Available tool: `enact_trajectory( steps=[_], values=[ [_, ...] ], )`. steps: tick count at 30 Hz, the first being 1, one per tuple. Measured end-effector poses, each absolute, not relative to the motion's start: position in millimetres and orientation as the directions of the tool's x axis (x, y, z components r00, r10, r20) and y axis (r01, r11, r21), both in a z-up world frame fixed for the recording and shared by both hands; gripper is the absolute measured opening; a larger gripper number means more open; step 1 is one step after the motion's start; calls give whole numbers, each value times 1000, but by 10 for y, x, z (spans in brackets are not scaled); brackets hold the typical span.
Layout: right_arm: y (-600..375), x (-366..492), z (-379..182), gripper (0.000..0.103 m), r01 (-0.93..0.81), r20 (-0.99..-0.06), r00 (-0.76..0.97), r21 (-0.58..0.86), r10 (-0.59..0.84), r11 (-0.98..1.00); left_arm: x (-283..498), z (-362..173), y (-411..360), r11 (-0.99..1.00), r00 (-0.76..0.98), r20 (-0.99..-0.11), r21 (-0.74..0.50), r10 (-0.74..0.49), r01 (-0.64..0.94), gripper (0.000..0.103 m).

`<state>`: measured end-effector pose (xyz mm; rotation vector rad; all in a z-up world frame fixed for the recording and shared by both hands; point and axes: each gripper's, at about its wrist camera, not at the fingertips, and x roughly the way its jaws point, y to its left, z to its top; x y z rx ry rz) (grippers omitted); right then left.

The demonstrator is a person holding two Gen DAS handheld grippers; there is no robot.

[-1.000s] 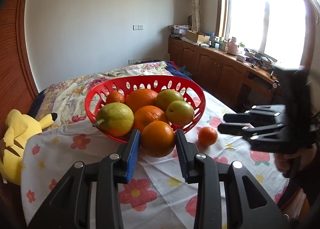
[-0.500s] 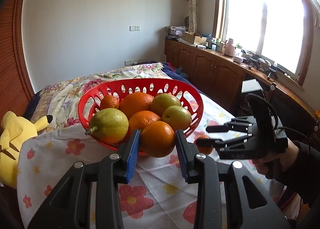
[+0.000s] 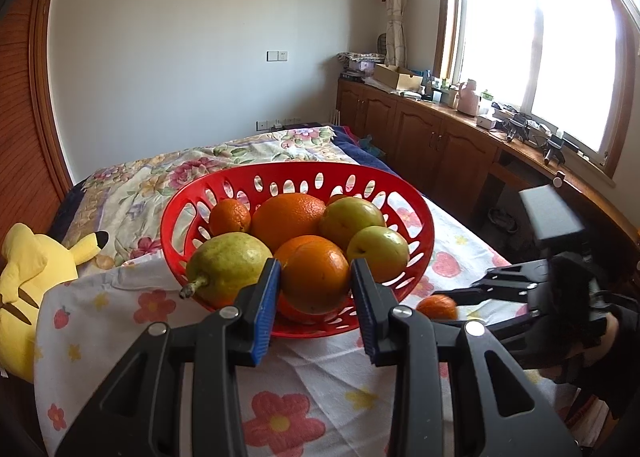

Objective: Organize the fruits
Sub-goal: 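Lift both held oranges and carry them over the red basket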

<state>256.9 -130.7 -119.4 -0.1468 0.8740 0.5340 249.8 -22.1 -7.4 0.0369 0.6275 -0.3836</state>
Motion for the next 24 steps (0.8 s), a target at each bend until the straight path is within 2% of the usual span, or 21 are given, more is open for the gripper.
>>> enact_trajectory(
  steps=[14, 24],
  values=[
    [-1489, 2667, -187, 39, -487, -606, 680, 46, 412, 872, 2764, -102, -223, 938, 746, -590, -63, -311, 341, 34],
    [-1024, 3257, -88, 39, -527, -597, 677, 16, 431, 850, 2959, -28, -218, 941, 750, -590, -52, -299, 334, 34]
  ],
)
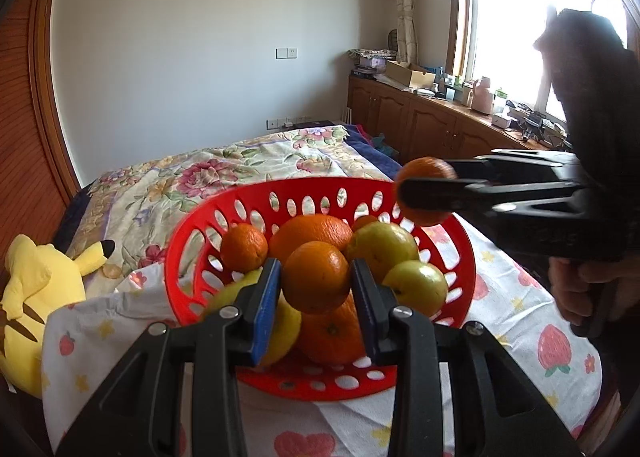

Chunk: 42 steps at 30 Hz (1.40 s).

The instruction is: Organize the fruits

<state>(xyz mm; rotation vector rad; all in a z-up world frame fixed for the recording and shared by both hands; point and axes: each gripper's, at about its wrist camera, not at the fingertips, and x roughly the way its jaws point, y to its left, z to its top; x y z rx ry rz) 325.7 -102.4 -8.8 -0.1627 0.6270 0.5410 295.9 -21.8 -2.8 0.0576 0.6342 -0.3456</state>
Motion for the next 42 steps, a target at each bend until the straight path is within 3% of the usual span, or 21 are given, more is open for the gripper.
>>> enact_trajectory(
  steps=[16, 24, 42],
  values=[
    [-957, 3883, -401, 40, -504, -663, 643, 12, 384, 864, 3308, 4, -131, 957, 753, -612, -26, -243, 288, 34],
    [-1015, 3867, -433, 45, -503, -654, 639, 42, 404, 863, 3383, 18, -123, 962, 758, -610, -22, -229, 273, 39],
    [-1045, 3258, -331, 45, -498, -616, 665, 56, 422, 866, 2944, -3, -87, 969, 775, -594, -31, -215, 245, 50]
  ],
)
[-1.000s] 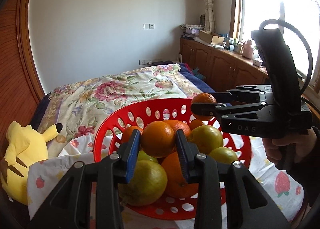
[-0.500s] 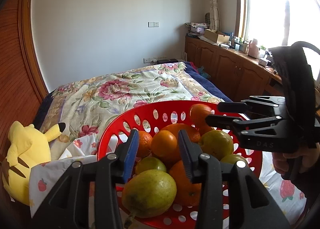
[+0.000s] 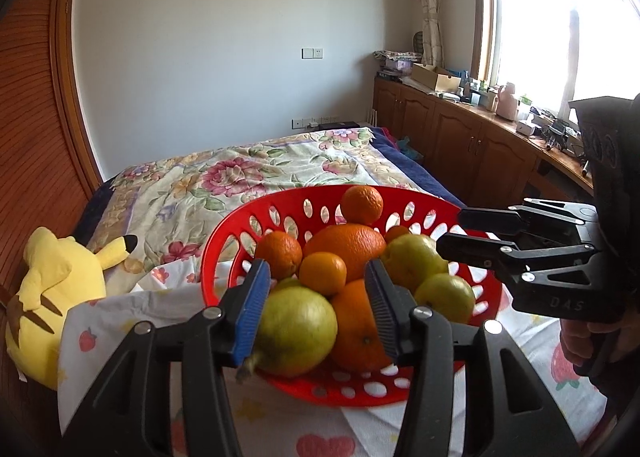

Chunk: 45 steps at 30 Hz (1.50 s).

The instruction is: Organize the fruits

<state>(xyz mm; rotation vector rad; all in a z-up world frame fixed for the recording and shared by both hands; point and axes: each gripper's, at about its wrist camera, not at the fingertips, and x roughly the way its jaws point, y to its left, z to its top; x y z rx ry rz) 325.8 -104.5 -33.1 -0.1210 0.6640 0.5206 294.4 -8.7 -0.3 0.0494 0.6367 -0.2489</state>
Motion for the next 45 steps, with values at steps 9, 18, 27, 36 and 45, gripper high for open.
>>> enact_trajectory(
  steps=[9, 18, 27, 36, 45],
  values=[
    [-1007, 2837, -380, 50, -454, -580, 702, 83, 413, 887, 2542, -52, -5, 978, 804, -567, -12, -178, 208, 58],
    [-976, 2435, -318, 64, -406, -529, 763, 51, 370, 912, 2131, 81, 65, 985, 856, -494, 2, -150, 174, 76],
    [-982, 2040, -94, 88, -354, -439, 833, 43, 336, 934, 1696, 316, 124, 990, 903, -414, 33, -113, 138, 93],
    [-973, 1592, 178, 90, -341, -372, 870, 17, 322, 940, 1297, 449, 134, 994, 918, -391, 49, -71, 97, 93],
    [-1002, 1200, 310, 90, -313, -338, 894, -3, 293, 950, 957, 531, 112, 995, 922, -381, 28, -73, 91, 93]
  ],
)
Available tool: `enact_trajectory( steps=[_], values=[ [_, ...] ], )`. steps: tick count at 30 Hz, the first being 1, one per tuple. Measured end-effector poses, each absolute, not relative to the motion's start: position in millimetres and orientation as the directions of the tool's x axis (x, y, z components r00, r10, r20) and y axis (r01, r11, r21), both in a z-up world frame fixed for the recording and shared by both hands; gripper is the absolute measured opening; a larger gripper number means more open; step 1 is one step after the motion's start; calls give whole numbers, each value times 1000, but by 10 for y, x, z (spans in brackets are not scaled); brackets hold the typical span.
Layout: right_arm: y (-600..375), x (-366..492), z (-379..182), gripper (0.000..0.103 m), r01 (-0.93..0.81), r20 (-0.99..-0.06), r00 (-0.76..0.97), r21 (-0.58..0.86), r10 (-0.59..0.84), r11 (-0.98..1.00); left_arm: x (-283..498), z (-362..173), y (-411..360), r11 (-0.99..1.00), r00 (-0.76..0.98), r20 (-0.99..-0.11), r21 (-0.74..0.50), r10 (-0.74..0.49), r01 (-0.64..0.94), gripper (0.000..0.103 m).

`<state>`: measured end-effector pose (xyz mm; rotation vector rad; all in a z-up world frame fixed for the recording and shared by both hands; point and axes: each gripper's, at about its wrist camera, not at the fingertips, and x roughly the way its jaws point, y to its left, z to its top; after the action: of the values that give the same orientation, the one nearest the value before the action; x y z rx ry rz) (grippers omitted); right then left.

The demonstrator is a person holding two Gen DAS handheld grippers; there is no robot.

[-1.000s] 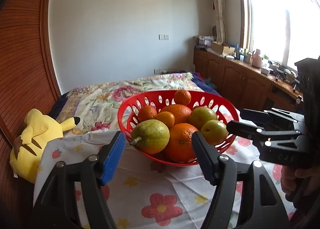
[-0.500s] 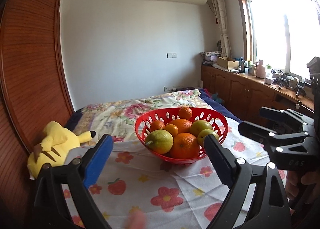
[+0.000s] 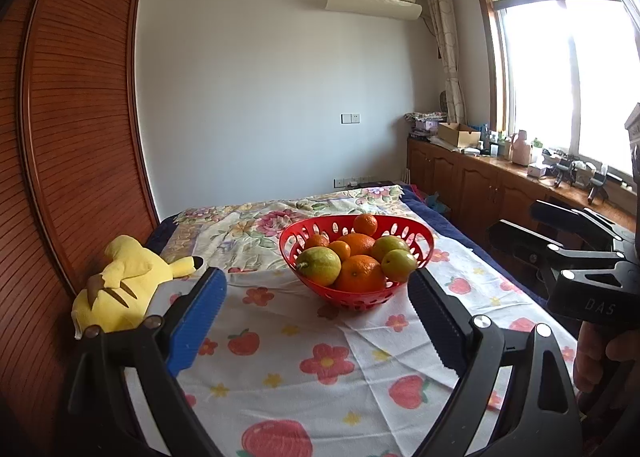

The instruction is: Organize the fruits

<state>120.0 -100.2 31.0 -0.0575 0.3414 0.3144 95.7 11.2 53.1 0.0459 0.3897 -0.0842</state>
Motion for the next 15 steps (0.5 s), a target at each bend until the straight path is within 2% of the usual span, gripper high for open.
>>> enact_trajectory(
  steps=[15],
  values=[
    [-1198, 711, 267, 90, -256, -326, 914, 4, 243, 967, 457, 454, 163, 998, 922, -383, 7, -58, 65, 93]
  ],
)
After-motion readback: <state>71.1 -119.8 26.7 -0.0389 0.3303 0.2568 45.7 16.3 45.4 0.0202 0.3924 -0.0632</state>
